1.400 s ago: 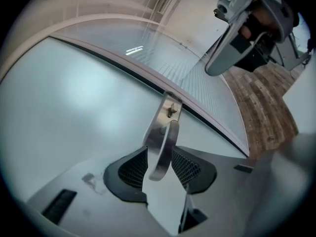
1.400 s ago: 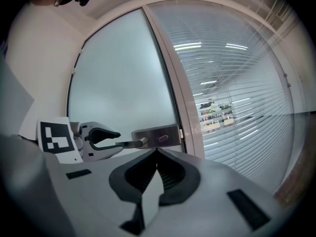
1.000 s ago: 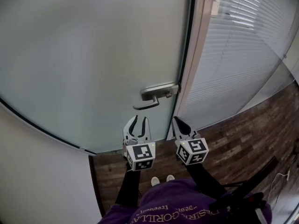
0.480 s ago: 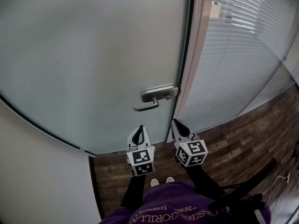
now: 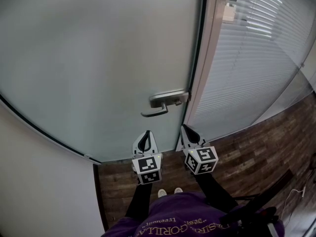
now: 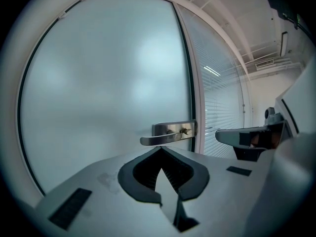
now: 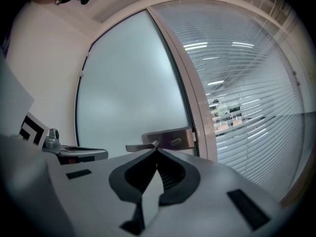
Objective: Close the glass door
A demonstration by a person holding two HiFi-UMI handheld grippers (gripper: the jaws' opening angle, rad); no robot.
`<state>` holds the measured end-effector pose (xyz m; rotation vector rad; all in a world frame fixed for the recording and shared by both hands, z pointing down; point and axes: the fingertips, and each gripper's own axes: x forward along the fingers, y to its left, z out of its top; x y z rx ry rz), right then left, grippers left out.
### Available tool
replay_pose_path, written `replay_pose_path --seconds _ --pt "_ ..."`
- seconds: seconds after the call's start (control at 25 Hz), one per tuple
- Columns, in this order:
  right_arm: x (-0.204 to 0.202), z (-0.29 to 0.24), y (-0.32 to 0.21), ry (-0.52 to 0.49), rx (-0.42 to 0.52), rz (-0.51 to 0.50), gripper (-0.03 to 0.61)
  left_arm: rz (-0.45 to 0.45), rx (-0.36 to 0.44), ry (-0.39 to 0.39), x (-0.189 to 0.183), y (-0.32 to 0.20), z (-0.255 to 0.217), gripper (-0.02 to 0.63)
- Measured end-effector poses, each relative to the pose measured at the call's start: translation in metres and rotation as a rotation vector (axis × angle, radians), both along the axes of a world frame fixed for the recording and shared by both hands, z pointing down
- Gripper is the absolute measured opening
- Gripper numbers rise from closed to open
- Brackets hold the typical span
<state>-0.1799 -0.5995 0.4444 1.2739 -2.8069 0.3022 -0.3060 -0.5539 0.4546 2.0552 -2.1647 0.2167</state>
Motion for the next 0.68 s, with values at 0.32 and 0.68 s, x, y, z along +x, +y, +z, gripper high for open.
replay_pose_path --seconds 0.32,0.68 --pt "0.000 -0.006 -0.004 0.005 0.017 -0.003 -0.003 -0.010 0.018 -0.016 -0.007 -0.005 -0.010 0.000" --pt "-0.002 -0.014 -0.010 0.014 0.038 -0.005 -0.003 -0.007 0.031 -0.028 -0.007 -0.010 -0.016 0.000"
